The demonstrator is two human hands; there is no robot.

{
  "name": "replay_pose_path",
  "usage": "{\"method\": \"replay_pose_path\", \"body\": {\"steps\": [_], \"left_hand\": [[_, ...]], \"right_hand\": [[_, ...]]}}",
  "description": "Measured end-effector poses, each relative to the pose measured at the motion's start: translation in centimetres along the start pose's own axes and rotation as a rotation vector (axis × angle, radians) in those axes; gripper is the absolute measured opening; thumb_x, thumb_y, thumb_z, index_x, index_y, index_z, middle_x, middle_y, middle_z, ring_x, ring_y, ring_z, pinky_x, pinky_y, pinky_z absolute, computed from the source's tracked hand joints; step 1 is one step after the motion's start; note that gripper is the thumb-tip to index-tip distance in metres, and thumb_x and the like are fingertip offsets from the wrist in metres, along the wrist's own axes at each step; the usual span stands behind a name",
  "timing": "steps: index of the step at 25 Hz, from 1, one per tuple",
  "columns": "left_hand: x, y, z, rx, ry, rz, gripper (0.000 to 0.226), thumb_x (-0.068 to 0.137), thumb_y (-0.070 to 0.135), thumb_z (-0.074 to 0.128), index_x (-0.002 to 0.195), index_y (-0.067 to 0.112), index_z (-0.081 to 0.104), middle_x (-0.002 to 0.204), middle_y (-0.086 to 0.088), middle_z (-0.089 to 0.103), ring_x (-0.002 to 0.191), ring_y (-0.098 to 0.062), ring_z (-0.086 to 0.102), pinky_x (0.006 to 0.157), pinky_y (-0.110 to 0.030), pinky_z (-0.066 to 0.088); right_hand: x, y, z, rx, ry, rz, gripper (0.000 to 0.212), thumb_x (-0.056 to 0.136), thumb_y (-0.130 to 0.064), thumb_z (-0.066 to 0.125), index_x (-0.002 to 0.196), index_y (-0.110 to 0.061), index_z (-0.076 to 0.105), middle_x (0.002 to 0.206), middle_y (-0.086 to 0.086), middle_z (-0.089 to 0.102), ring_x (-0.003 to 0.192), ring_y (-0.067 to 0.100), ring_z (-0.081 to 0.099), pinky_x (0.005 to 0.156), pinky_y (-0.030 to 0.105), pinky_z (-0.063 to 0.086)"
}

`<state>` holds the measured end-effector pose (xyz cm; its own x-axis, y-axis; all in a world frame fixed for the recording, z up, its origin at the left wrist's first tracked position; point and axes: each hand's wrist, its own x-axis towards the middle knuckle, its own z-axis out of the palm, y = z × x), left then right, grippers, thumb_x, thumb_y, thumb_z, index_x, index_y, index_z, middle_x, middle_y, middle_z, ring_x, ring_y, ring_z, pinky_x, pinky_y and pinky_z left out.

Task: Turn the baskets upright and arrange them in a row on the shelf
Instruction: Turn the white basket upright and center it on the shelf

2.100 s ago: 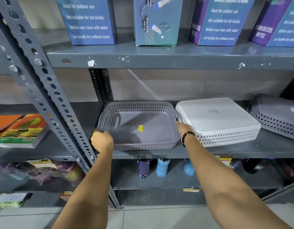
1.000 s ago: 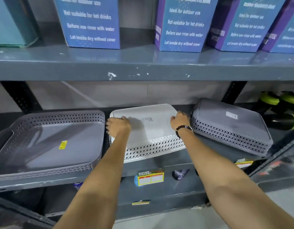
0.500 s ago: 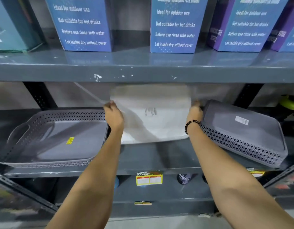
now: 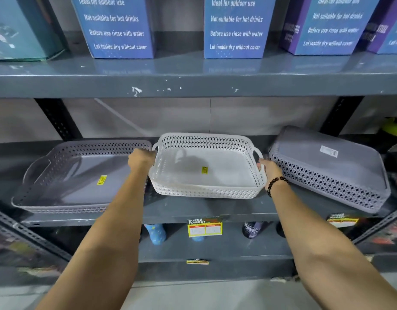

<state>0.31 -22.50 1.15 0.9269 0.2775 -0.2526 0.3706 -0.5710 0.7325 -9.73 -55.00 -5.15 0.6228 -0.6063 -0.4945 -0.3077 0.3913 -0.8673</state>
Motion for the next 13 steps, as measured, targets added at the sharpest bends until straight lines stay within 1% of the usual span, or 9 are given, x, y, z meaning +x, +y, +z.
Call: {"method": "replay_pose_path", "body": {"steps": [1, 2, 3, 5, 7, 9, 10, 11, 13], "left_hand": [[-0.6, 0.2, 0.3, 0.112, 0.053, 0.051, 0.031, 0.087, 0.013, 0.055, 0.106, -0.007, 0.066, 0.112, -0.023, 0.068, 0.108, -0.038, 0.063, 0.086, -0.038, 0.052], [-1.5, 0.2, 0.6, 0.173, 0.083, 0.091, 0.026, 0.086, 0.004, 0.052, 0.104, -0.009, 0.066, 0.111, -0.026, 0.067, 0.107, -0.040, 0.062, 0.085, -0.040, 0.052], [-2.0, 0.0, 0.9, 0.223, 0.111, 0.141, 0.024, 0.086, -0.002, 0.049, 0.103, -0.010, 0.064, 0.110, -0.028, 0.066, 0.106, -0.042, 0.062, 0.085, -0.043, 0.052], [-2.7, -0.7, 1.5, 0.319, 0.147, 0.219, 0.024, 0.086, -0.009, 0.046, 0.103, -0.010, 0.062, 0.107, -0.028, 0.067, 0.101, -0.042, 0.063, 0.083, -0.045, 0.053], [-3.0, -1.4, 1.9, 0.378, 0.176, 0.282, 0.026, 0.086, -0.012, 0.045, 0.108, -0.008, 0.058, 0.107, -0.027, 0.067, 0.101, -0.041, 0.063, 0.082, -0.044, 0.053], [-3.1, -1.9, 2.1, 0.410, 0.206, 0.323, 0.032, 0.086, -0.013, 0.045, 0.116, -0.006, 0.052, 0.115, -0.026, 0.062, 0.109, -0.039, 0.057, 0.087, -0.045, 0.051], [-3.1, -2.1, 2.2, 0.438, 0.217, 0.339, 0.036, 0.085, -0.013, 0.047, 0.120, -0.006, 0.051, 0.120, -0.025, 0.059, 0.114, -0.038, 0.053, 0.091, -0.044, 0.049], [-2.9, -2.4, 2.2, 0.464, 0.230, 0.351, 0.039, 0.084, -0.012, 0.049, 0.122, -0.005, 0.050, 0.124, -0.025, 0.055, 0.117, -0.037, 0.049, 0.096, -0.044, 0.047], [-2.7, -2.7, 2.3, 0.477, 0.243, 0.360, 0.041, 0.082, -0.011, 0.052, 0.123, -0.005, 0.050, 0.128, -0.025, 0.051, 0.118, -0.037, 0.048, 0.100, -0.043, 0.044]], "right_hand": [[-0.4, -0.1, -0.1, -0.116, 0.011, -0.017, 0.009, 0.082, -0.025, 0.060, 0.085, -0.016, 0.059, 0.070, 0.002, 0.053, 0.048, 0.009, 0.058, 0.050, 0.023, 0.045], [-0.9, -0.3, 0.1, -0.234, 0.025, -0.030, 0.008, 0.087, -0.025, 0.057, 0.091, -0.018, 0.059, 0.068, -0.003, 0.048, 0.042, 0.002, 0.055, 0.047, 0.013, 0.041], [-1.0, -0.4, 0.1, -0.308, 0.046, -0.079, 0.013, 0.090, -0.024, 0.053, 0.099, -0.019, 0.061, 0.067, -0.007, 0.045, 0.043, 0.002, 0.054, 0.045, 0.008, 0.038], [-0.8, -0.2, 0.0, -0.269, 0.072, -0.140, 0.025, 0.091, -0.019, 0.054, 0.111, -0.009, 0.065, 0.061, -0.007, 0.052, 0.052, 0.005, 0.048, 0.054, 0.011, 0.039], [-0.6, 0.2, -0.2, -0.235, 0.096, -0.169, 0.023, 0.091, -0.016, 0.056, 0.110, -0.008, 0.066, 0.060, -0.005, 0.065, 0.061, 0.012, 0.051, 0.063, 0.021, 0.046], [-0.9, 0.5, -0.1, -0.234, 0.084, -0.189, 0.030, 0.091, -0.014, 0.056, 0.118, -0.003, 0.063, 0.093, 0.008, 0.072, 0.080, 0.019, 0.058, 0.083, 0.031, 0.051], [-1.0, 0.5, -0.1, -0.232, 0.085, -0.200, 0.032, 0.091, -0.014, 0.056, 0.121, -0.002, 0.061, 0.108, 0.014, 0.069, 0.088, 0.019, 0.057, 0.091, 0.031, 0.049], [-1.0, 0.6, 0.0, -0.240, 0.084, -0.218, 0.033, 0.092, -0.015, 0.055, 0.122, -0.003, 0.060, 0.116, 0.016, 0.066, 0.091, 0.019, 0.056, 0.094, 0.029, 0.047], [-1.0, 0.5, 0.1, -0.256, 0.078, -0.241, 0.034, 0.092, -0.016, 0.054, 0.124, -0.003, 0.059, 0.120, 0.016, 0.064, 0.094, 0.019, 0.055, 0.097, 0.029, 0.046]]}}
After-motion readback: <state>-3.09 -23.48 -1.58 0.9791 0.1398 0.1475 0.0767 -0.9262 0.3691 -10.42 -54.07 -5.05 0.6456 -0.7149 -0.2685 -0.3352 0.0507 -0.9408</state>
